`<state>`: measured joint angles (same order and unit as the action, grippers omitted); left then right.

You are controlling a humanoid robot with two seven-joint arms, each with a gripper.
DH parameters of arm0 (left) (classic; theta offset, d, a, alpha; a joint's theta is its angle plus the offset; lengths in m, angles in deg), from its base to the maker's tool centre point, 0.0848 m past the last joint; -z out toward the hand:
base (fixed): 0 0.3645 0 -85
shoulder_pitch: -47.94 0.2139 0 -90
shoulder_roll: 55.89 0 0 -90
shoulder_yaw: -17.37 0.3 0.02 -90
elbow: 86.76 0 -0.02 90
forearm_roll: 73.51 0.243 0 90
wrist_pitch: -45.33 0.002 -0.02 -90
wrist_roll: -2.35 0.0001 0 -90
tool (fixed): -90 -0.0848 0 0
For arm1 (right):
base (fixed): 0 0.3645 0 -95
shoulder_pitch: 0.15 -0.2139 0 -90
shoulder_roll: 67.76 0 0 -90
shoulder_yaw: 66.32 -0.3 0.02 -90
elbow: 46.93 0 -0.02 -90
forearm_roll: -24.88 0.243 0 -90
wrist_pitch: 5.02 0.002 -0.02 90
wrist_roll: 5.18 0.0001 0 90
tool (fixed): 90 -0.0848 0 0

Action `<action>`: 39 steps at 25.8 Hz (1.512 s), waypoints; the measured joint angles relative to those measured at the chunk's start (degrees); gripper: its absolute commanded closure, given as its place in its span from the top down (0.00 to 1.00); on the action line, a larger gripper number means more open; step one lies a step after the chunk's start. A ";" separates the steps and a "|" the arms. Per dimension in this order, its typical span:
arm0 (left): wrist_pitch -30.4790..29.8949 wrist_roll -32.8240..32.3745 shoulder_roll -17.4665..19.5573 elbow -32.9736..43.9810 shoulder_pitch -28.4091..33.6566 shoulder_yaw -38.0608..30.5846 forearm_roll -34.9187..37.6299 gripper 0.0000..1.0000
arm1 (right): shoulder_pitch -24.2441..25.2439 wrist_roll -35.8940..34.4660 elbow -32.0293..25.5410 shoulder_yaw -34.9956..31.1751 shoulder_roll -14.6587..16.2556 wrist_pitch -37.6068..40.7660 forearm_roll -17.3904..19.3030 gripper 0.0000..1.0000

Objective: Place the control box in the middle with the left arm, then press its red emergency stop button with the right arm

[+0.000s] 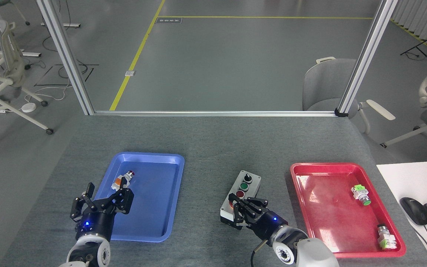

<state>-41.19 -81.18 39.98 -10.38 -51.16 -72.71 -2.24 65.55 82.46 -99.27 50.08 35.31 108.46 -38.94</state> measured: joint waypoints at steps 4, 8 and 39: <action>-0.04 -0.22 -0.35 -0.49 0.50 0.86 -0.48 0.99 | -2.56 -1.63 -1.75 -2.31 -0.09 -4.91 1.27 1.00; -0.01 -0.34 -0.49 -0.75 0.56 1.08 -1.19 0.99 | -4.50 -5.87 -2.29 -3.45 0.21 -10.95 6.40 0.99; 0.14 -0.13 -0.51 -1.32 0.57 1.05 -1.49 0.99 | 13.62 -18.80 -13.53 -23.54 3.92 -17.10 -3.48 0.99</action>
<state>-41.05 -81.31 39.47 -11.70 -50.59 -71.66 -3.73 79.17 63.66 -112.80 26.54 39.23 91.36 -42.42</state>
